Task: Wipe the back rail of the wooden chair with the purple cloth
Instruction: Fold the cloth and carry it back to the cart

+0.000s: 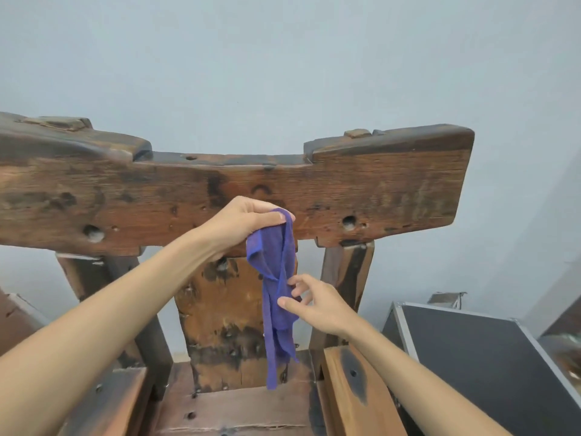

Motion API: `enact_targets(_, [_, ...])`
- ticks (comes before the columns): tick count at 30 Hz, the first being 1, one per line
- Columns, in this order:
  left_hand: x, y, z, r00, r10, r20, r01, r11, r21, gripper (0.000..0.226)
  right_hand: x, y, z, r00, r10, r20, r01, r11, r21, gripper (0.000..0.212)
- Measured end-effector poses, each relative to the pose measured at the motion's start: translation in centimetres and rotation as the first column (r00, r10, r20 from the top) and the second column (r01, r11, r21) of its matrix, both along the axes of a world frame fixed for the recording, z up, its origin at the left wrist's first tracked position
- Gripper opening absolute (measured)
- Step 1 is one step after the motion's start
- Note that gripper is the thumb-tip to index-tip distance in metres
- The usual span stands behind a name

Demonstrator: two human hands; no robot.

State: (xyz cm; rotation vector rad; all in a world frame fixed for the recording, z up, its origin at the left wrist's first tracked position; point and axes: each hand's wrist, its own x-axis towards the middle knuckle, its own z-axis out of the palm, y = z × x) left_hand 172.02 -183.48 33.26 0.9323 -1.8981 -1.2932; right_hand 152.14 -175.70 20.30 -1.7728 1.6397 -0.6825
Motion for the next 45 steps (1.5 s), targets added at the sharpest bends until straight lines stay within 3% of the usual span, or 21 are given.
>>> enact_targets(5, [-2.8,1.3,-1.4,0.991,-0.002,0.134,0.012,0.997,-0.07,0.009,1.6,-0.3,-2.9,0.982,-0.094,0.166,0.095,0.995,0.008,0.039])
enact_targets(8, [-3.3,1.4,-2.2,0.985,0.029,0.169,-0.019,0.998,-0.064,0.007,1.3,0.5,-4.7,0.989,-0.096,0.116,0.1,0.995,-0.024,0.011])
enact_targets(11, [-2.1,0.6,-2.9,0.974,0.074,0.212,-0.064,0.997,-0.052,0.01,-0.7,1.2,-6.7,0.975,-0.219,0.037,0.22,0.975,-0.038,0.022])
enact_targets(14, [0.0,-1.0,-4.3,0.941,0.083,0.329,-0.052,0.993,-0.101,0.011,-3.3,2.0,-8.3,0.913,-0.39,0.124,0.388,0.921,0.036,0.029])
enact_targets(16, [1.5,-2.0,-5.7,0.871,0.059,0.488,0.043,0.98,-0.194,0.008,-4.8,2.8,-8.7,0.883,-0.439,0.167,0.438,0.898,0.046,0.032])
enact_targets(19, [3.5,-3.0,-8.4,0.719,0.003,0.695,0.242,0.936,-0.254,0.008,-6.5,4.0,-8.1,0.919,-0.368,0.142,0.374,0.927,-0.021,0.021])
enact_targets(23, [5.7,-4.1,-11.7,0.579,-0.048,0.814,0.376,0.901,-0.215,0.011,-7.5,6.1,-5.6,0.983,-0.157,0.098,0.161,0.986,-0.033,0.023])
enact_targets(26, [7.0,-4.8,-12.8,0.57,-0.108,0.815,0.37,0.919,-0.137,0.016,-7.9,7.5,-3.6,0.978,-0.17,0.119,0.176,0.984,-0.04,0.008])
enact_targets(29, [8.2,-5.2,-13.3,0.648,-0.13,0.75,0.331,0.935,-0.124,0.016,-8.1,8.7,-2.8,0.938,-0.259,0.229,0.277,0.959,-0.052,0.013])
enact_targets(32, [9.4,-5.6,-14.0,0.774,-0.141,0.617,0.264,0.958,-0.113,0.023,-7.2,9.6,-2.8,0.865,-0.351,0.36,0.389,0.921,-0.036,0.025])
enact_targets(35, [10.4,-5.7,-15.5,0.885,-0.193,0.423,0.181,0.981,0.068,0.022,-5.6,9.9,-3.3,0.756,-0.454,0.472,0.511,0.859,0.008,0.037])
enact_targets(37, [11.1,-5.9,-16.7,0.932,-0.206,0.299,0.141,0.964,0.227,0.029,-4.7,10.0,-3.7,0.608,-0.567,0.556,0.646,0.76,0.068,0.043])
enact_targets(39, [11.8,-6.2,-18.2,0.96,-0.193,0.204,0.104,0.919,0.38,0.033,-4.2,10.1,-4.3,0.393,-0.669,0.631,0.767,0.617,0.176,0.049])
enact_targets(42, [11.8,-5.8,-20.5,0.989,-0.011,0.147,-0.064,0.865,0.498,0.026,-3.2,9.9,-5.5,0.136,-0.781,0.609,0.799,0.45,0.399,0.035])
enact_targets(45, [9.9,-3.9,-21.9,0.985,0.15,0.087,-0.171,0.765,0.622,0.027,-1.7,9.9,-7.2,0.116,-0.849,0.515,0.828,0.369,0.422,0.033])
